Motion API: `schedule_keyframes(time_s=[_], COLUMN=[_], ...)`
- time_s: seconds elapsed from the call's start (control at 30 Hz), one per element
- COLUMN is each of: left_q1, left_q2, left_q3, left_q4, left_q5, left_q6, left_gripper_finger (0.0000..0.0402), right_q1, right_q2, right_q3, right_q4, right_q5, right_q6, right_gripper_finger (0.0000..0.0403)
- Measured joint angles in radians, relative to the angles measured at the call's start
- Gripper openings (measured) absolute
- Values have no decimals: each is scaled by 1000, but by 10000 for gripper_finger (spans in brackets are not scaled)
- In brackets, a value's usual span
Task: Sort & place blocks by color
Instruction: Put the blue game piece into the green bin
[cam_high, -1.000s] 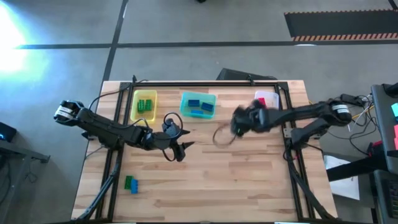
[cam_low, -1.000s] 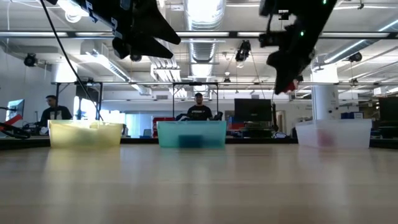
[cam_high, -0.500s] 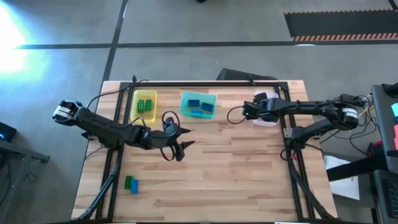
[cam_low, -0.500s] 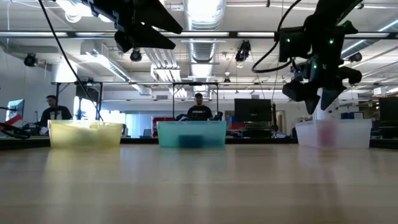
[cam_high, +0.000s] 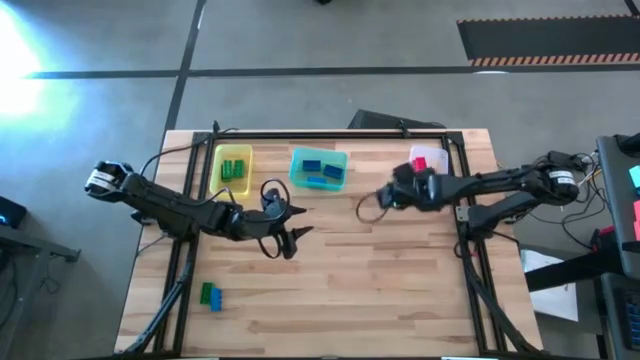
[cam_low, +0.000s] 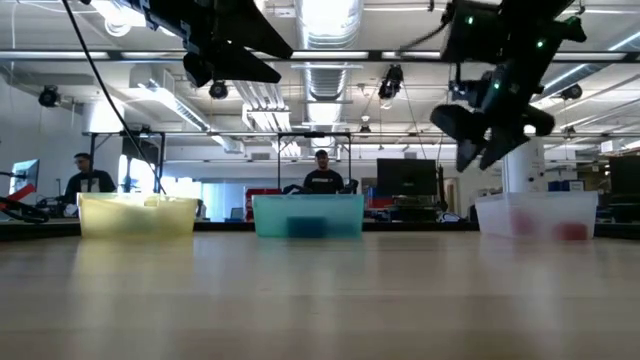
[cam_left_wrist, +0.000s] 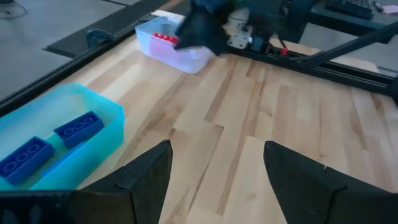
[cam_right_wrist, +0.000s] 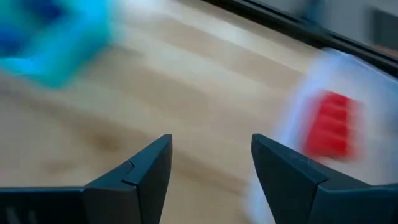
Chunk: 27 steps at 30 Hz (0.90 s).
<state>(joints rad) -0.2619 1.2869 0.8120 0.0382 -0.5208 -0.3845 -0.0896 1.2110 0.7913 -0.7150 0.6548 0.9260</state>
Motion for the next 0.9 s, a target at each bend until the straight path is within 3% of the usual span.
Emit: schedule_keyframes(time_s=[0.23,0.47,0.57,0.7,0.9], left_q1=[-4,-69,-106,-142,-206], left_q2=[13,106,140,188,286], left_q3=[-2,17,58,133,251], left_q4=[52,-34,-213,-571,-1119], left_q5=[-37,-28,-8,70,346], left_q6=[-69,-310,-491,-790,-1161], left_gripper_finger=[238,237,237,237,237], right_q1=[261,397,412,413,412], right_q2=[19,22,22,22,32], right_q3=[-15,-16,-16,-16,-16], right_q4=[335,583,627,637,638], right_q5=[0,1,2,2,3], right_q6=[-244,-515,-574,-587,-590], right_gripper_finger=[194,176,171,168,167])
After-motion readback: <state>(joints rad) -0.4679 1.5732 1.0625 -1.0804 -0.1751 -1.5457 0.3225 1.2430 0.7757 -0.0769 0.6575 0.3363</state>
